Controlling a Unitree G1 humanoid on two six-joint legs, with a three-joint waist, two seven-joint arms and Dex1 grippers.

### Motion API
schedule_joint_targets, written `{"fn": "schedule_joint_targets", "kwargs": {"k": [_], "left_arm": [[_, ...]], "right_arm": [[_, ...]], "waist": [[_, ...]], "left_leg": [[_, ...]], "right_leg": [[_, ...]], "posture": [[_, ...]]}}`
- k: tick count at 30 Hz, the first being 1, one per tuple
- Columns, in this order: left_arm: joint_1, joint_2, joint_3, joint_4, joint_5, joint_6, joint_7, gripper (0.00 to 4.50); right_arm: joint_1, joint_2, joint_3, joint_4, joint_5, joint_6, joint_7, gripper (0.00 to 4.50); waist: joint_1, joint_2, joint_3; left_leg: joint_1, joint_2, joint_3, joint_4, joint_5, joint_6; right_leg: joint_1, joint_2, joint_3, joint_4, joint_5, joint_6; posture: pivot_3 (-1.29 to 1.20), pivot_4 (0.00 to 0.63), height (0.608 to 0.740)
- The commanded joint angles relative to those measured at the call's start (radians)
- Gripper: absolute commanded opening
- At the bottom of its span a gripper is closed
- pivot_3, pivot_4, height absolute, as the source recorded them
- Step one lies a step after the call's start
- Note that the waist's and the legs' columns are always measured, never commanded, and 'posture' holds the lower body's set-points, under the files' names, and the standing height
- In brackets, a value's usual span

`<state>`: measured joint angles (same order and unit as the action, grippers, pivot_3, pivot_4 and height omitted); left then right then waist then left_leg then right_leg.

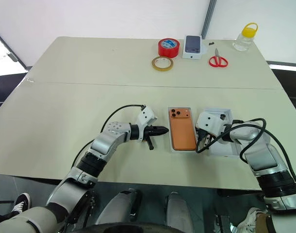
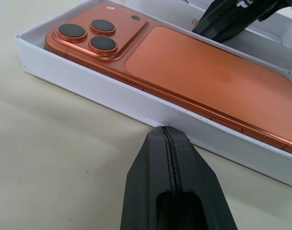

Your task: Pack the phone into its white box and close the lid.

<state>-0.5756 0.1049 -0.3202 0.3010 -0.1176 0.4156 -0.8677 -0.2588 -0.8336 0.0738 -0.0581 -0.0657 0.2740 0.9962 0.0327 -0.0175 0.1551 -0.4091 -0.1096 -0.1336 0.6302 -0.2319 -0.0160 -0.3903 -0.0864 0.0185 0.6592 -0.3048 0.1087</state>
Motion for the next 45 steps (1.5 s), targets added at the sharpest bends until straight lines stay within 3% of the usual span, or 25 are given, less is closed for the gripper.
{"fn": "schedule_joint_targets", "kwargs": {"k": [1, 15, 21, 24, 30, 36, 45], "left_arm": [[0.008, 0.024, 0.017, -0.07, -0.022, 0.009, -0.013, 0.02], [0.075, 0.176, 0.145, -0.191, -0.062, -0.025, 0.026, 0.02], [0.117, 0.263, 0.211, -0.267, -0.122, -0.015, -0.014, 0.02], [0.148, 0.319, 0.237, -0.314, -0.149, -0.026, -0.046, 1.29], [0.228, 0.411, 0.309, -0.416, -0.239, 0.029, -0.091, 4.4], [0.267, 0.469, 0.327, -0.441, -0.246, -0.021, -0.114, 4.47], [0.311, 0.493, 0.342, -0.441, -0.22, -0.166, -0.119, 4.47]], "right_arm": [[-0.012, -0.024, 0.003, -0.024, 0.021, -0.02, 0.03, 0.0], [0.04, -0.11, -0.077, 0.046, 0.052, -0.066, 0.024, 0.0], [-0.025, -0.015, -0.16, -0.017, 0.225, 0.189, -0.014, 0.0], [-0.036, 0.012, -0.211, -0.028, 0.255, 0.271, -0.082, 1.31], [-0.043, 0.029, -0.26, -0.155, 0.243, 0.484, -0.258, 4.4], [0.031, 0.062, -0.309, -0.4, 0.292, 0.814, -0.38, 4.45], [0.227, 0.102, -0.345, -0.59, 0.288, 0.923, -0.48, 4.45]], "waist": [[-0.003, 0.0, 0.0], [-0.02, 0.001, 0.001], [-0.028, 0.002, 0.001], [-0.024, 0.002, 0.002], [-0.02, 0.004, 0.003], [-0.02, 0.005, 0.003], [-0.023, 0.006, 0.004]], "left_leg": [[0.0, 0.0, 0.0, 0.0, 0.0, 0.0], [0.0, 0.0, 0.0, 0.0, 0.0, 0.0], [0.0, 0.001, 0.0, 0.0, 0.0, 0.0], [0.0, 0.001, 0.0, 0.0, 0.0, 0.0], [-0.001, 0.001, 0.0, -0.001, 0.0, 0.0], [-0.001, 0.001, 0.0, -0.002, 0.0, 0.0], [-0.001, 0.001, 0.0, -0.002, 0.0, 0.001]], "right_leg": [[0.0, 0.0, 0.0, 0.0, 0.0, 0.0], [-0.001, 0.0, 0.0, 0.003, 0.0, 0.0], [-0.002, 0.001, 0.001, 0.004, 0.0, 0.0], [-0.002, 0.0, 0.001, 0.004, 0.0, -0.001], [-0.003, 0.0, 0.002, 0.004, 0.0, -0.001], [-0.004, 0.0, 0.002, 0.004, 0.0, -0.001], [-0.004, -0.001, 0.002, 0.003, 0.0, -0.001]], "posture": [[0.0, 0.15, 0.74], [0.0, 0.15, 0.74], [0.0, 0.15, 0.74], [0.0, 0.15, 0.74], [0.0, 0.15, 0.74], [0.0, 0.15, 0.74], [0.0, 0.15, 0.74]]}}
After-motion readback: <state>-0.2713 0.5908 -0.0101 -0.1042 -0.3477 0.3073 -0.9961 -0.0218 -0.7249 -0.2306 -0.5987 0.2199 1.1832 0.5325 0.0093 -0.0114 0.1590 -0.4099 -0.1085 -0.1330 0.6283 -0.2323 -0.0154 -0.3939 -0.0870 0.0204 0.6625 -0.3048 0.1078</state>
